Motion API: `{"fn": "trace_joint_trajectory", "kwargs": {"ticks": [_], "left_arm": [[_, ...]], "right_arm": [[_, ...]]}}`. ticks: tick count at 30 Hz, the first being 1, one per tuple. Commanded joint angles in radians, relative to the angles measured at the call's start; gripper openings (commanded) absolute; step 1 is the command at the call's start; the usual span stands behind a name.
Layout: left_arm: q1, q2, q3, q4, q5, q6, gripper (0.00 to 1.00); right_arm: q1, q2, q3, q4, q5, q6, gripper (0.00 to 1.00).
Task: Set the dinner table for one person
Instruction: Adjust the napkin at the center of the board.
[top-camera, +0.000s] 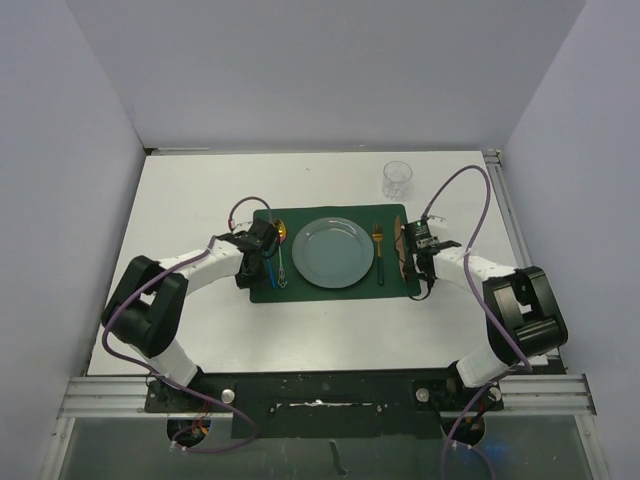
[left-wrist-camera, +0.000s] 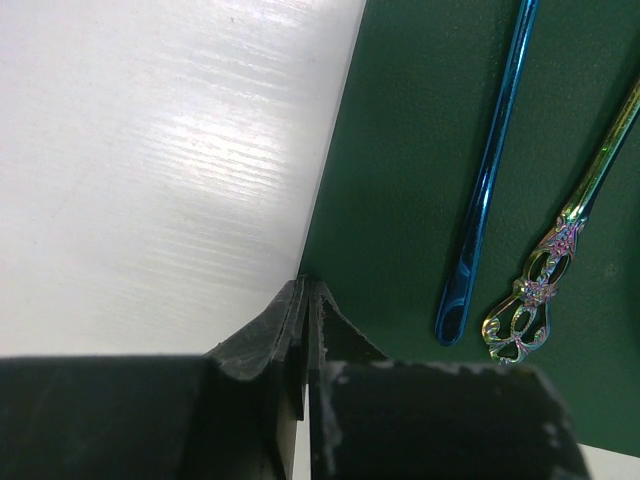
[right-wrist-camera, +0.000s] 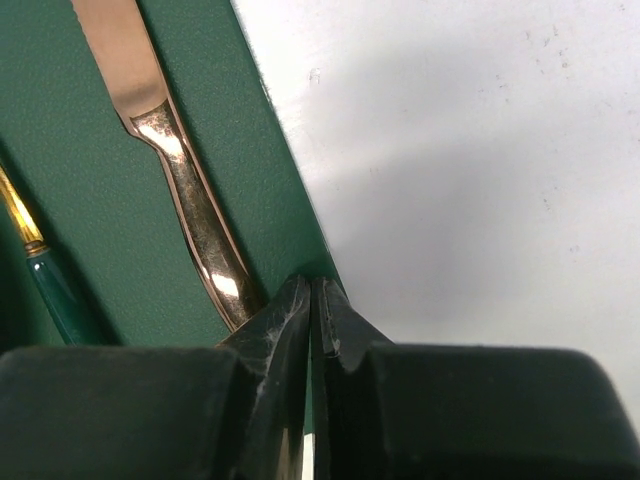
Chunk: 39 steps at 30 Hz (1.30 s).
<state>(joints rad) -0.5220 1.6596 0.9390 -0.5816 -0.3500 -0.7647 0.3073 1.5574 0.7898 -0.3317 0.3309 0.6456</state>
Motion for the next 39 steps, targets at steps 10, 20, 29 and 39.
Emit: {"fn": "trace_joint_trajectory", "kwargs": {"ticks": [10, 20, 29, 39], "left_arm": [[0.014, 0.091, -0.024, 0.075, 0.022, 0.017, 0.00], [0.014, 0.098, -0.023, 0.080, 0.028, 0.022, 0.00], [0.017, 0.134, 0.011, 0.087, 0.033, 0.035, 0.00], [0.016, 0.139, 0.021, 0.092, 0.043, 0.041, 0.00]], "right_arm": [[-0.004, -0.098, -0.083, 0.000, -0.073, 0.059, 0.02], [0.001, -0.135, -0.094, -0.021, -0.073, 0.067, 0.02], [0.015, -0.185, -0.126, -0.036, -0.076, 0.106, 0.02], [0.018, -0.194, -0.173, -0.030, -0.081, 0.129, 0.02]]}}
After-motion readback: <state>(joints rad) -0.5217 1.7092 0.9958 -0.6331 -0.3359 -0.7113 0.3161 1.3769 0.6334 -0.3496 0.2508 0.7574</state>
